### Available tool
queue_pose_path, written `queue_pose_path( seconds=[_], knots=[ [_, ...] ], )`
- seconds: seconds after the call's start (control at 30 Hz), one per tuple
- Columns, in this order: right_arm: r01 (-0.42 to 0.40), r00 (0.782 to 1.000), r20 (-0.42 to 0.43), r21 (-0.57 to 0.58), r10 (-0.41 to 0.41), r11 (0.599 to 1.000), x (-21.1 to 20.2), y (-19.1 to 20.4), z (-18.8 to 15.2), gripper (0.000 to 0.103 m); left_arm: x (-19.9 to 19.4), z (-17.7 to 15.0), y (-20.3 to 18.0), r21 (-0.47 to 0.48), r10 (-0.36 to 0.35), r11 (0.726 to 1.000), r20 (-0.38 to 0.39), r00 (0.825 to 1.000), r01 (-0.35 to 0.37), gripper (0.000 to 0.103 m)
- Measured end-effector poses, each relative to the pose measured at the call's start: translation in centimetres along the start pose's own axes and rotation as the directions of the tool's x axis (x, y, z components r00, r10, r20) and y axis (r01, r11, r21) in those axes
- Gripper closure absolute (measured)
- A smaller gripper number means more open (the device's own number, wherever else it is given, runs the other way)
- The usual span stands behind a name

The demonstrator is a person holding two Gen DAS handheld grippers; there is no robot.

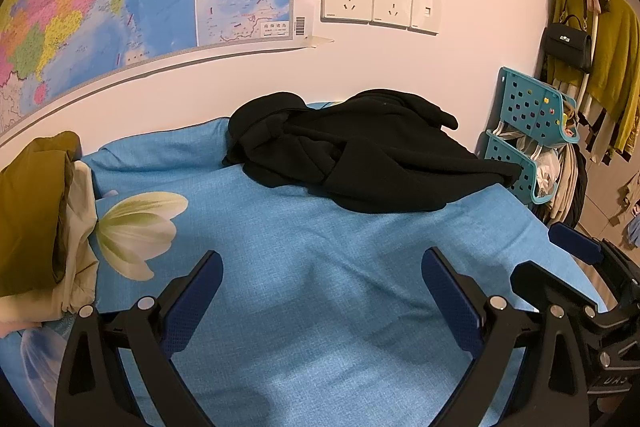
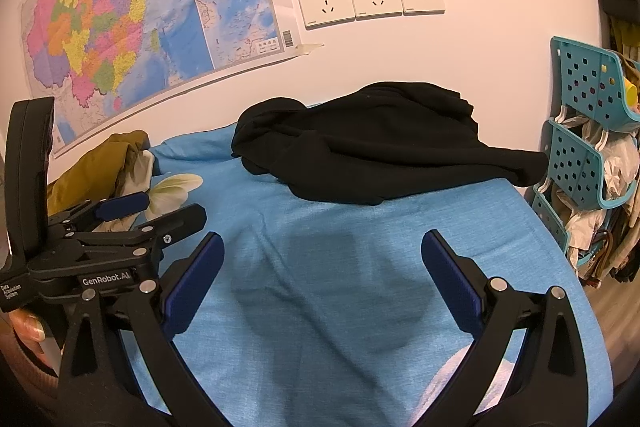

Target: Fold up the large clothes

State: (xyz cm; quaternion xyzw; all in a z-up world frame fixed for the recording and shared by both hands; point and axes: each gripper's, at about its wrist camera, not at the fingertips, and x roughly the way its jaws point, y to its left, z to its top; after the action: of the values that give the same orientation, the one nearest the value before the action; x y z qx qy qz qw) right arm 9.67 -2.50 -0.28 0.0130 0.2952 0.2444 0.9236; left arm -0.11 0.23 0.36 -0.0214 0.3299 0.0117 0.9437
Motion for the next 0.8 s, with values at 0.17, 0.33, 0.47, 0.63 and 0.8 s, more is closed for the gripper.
queue_pose_path(
  seconds=[0.17, 0.33, 0.47, 0.63, 0.8],
  knots=[
    [-0.002, 1.0, 0.001, 0.001, 0.002, 1.0, 0.03, 0.09, 0.02, 0.006, 0.02, 0.0, -0.05, -0.001, 0.002, 1.0, -0.001, 1.0, -0.002, 0.007],
    [-0.002, 1.0, 0.001, 0.0, 0.002, 1.0, 0.12, 0.25, 0.02, 0.006, 0.07, 0.02, -0.03, -0.003, 0.001, 1.0, 0.001, 1.0, -0.001, 0.007],
    [-0.003, 1.0, 0.001, 0.002, 0.003, 1.0, 0.07, 0.21, 0.03, 0.006, 0.05, -0.01, -0.02, -0.004, 0.001, 1.0, 0.001, 1.0, -0.001, 0.007],
    [-0.006, 1.0, 0.0, 0.002, 0.006, 1.0, 0.09, 0.27, 0.03, 0.006, 0.07, -0.03, -0.03, -0.005, 0.0, 1.0, 0.001, 1.0, 0.0, 0.007],
    [-0.01, 1.0, -0.002, 0.003, 0.01, 1.0, 0.16, 0.29, 0.06, 0.006, 0.09, -0.05, 0.08, -0.009, -0.004, 1.0, 0.0, 1.0, 0.004, 0.007]
  ],
)
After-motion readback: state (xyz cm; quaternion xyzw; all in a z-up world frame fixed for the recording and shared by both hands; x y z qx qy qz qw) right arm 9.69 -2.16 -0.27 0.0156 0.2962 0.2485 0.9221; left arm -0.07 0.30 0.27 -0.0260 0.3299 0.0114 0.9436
